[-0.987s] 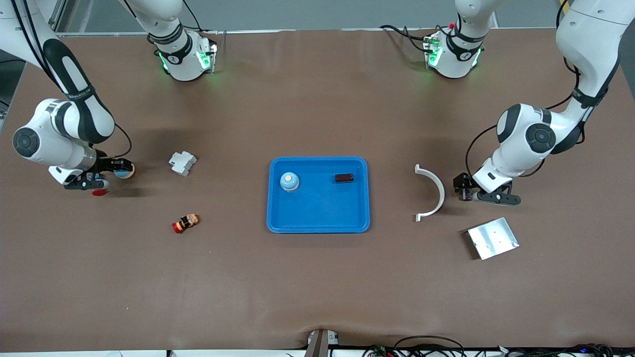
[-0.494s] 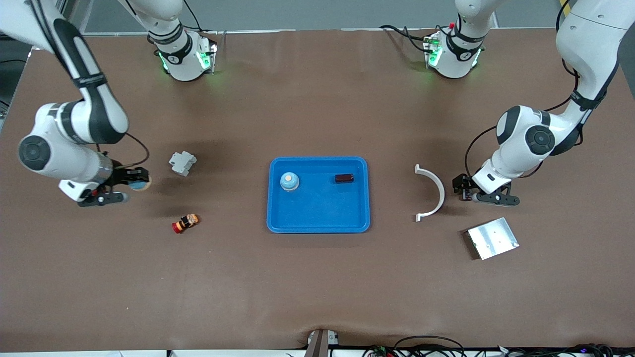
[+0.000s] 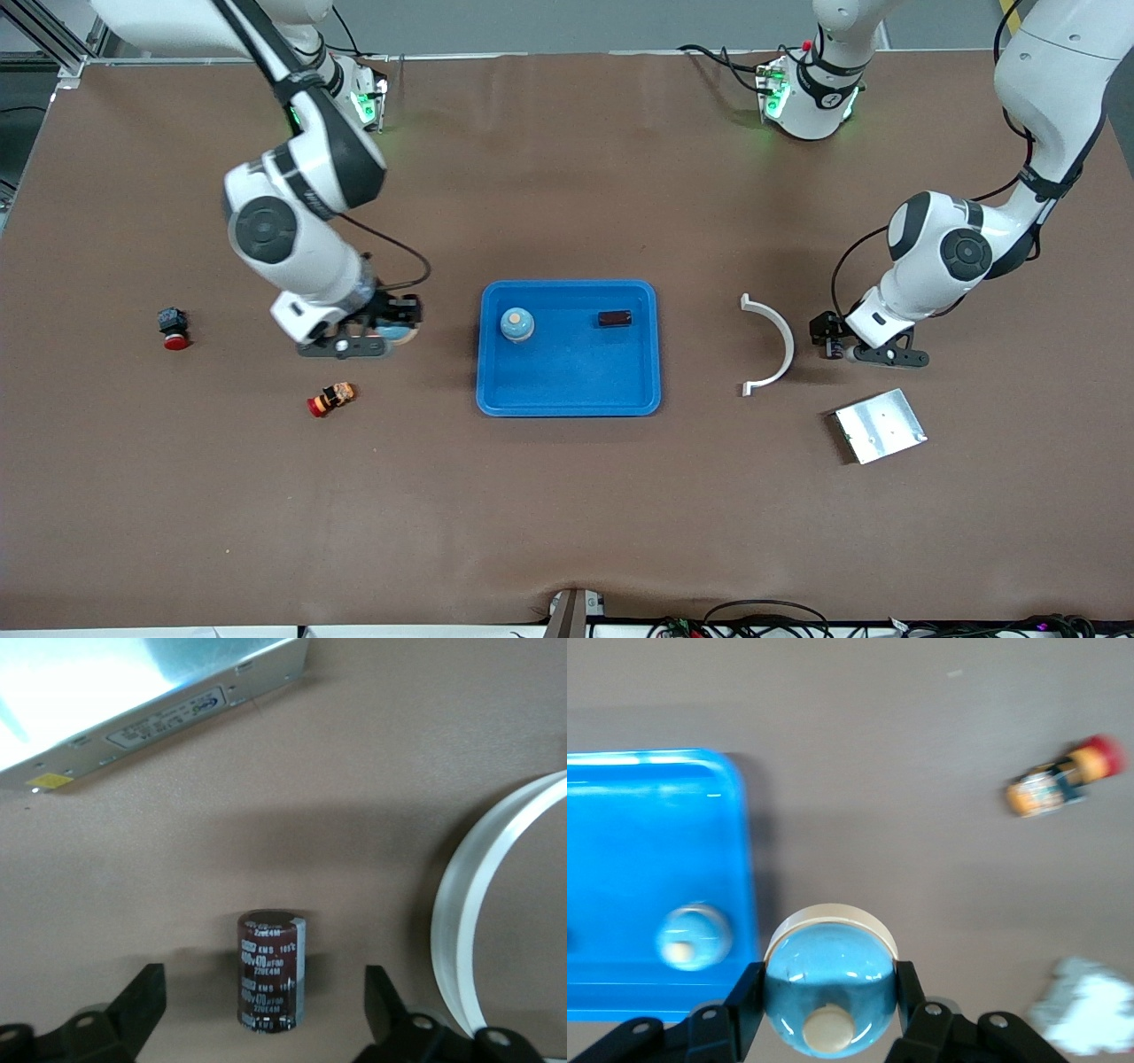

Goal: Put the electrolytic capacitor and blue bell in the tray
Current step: 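Carry the second capacitor and bell over the blue tray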

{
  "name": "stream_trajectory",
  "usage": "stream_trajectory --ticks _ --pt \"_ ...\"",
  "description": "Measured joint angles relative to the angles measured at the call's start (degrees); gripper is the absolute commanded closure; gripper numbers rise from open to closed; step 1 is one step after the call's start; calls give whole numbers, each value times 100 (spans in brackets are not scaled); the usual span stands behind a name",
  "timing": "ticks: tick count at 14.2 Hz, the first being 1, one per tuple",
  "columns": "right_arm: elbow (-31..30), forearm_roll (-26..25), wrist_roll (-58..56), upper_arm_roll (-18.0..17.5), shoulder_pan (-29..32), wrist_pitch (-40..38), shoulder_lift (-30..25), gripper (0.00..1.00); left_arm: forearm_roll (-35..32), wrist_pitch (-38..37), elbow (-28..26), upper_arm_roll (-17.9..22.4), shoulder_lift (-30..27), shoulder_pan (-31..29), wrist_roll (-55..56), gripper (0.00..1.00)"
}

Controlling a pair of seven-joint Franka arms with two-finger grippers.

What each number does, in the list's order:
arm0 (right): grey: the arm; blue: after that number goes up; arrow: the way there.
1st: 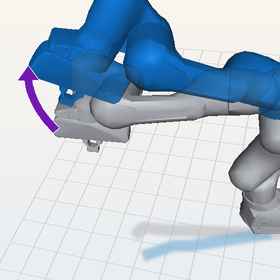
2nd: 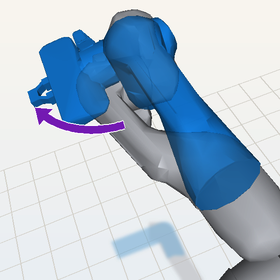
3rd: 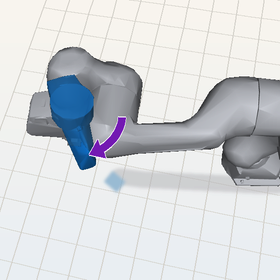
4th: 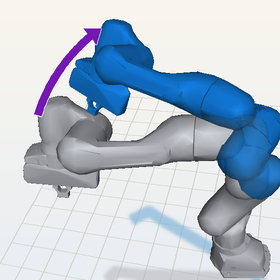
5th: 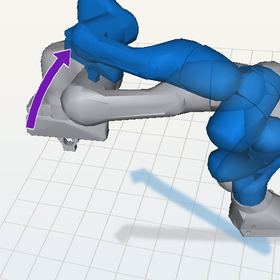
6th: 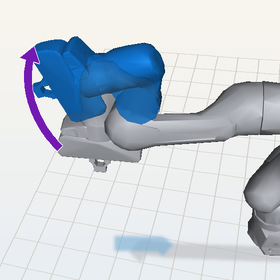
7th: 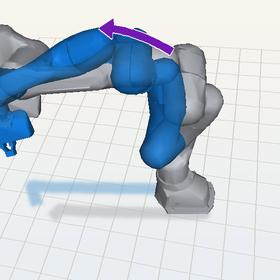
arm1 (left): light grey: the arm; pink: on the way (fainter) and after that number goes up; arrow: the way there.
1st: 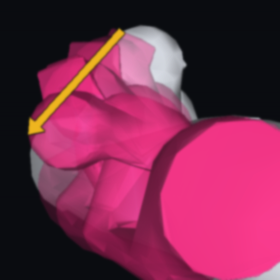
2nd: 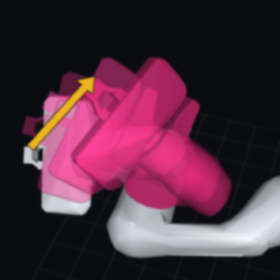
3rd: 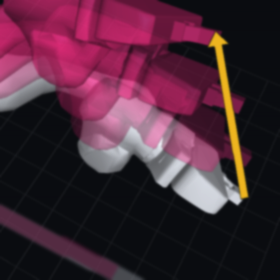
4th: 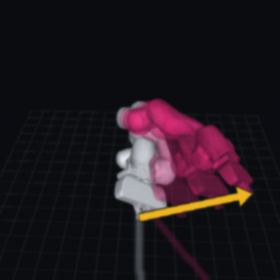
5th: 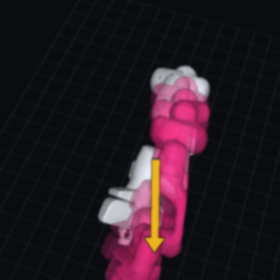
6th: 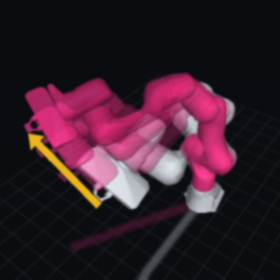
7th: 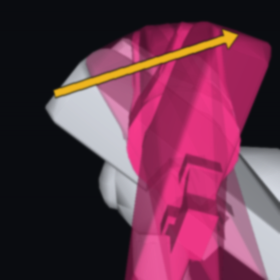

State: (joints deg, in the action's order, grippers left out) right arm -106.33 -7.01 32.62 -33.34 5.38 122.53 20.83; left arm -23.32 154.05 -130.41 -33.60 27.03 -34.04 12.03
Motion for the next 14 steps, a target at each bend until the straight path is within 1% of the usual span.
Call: stream_trajectory --ticks 1,2,4,5,7,9,11,14 --pt "212 -5 354 15 -251 15 223 100 0 21 0 1 18 0 34 36" --pt "447 -31 698 47 -515 31 480 100 0 43 1 3 30 0 51 52" --pt "919 -258 1398 210 -1058 39 1010 100 0 60 2 4 39 0 65 92" --pt "1078 -403 1679 313 -1286 47 1232 100 0 61 2 5 40 0 66 100" --pt "1235 -550 2047 446 -1573 227 1569 100 -97 65 3 6 41 0 66 100" --pt "1295 -574 2279 483 -1672 418 1758 100 -277 70 6 10 40 -2 117 100" --pt "1376 -599 2330 525 -1716 448 1831 100 -305 73 16 29 40 -4 236 100" --pt "1518 -628 2337 623 -1773 445 1862 100 -351 11 101 34 27 -12 700 100"
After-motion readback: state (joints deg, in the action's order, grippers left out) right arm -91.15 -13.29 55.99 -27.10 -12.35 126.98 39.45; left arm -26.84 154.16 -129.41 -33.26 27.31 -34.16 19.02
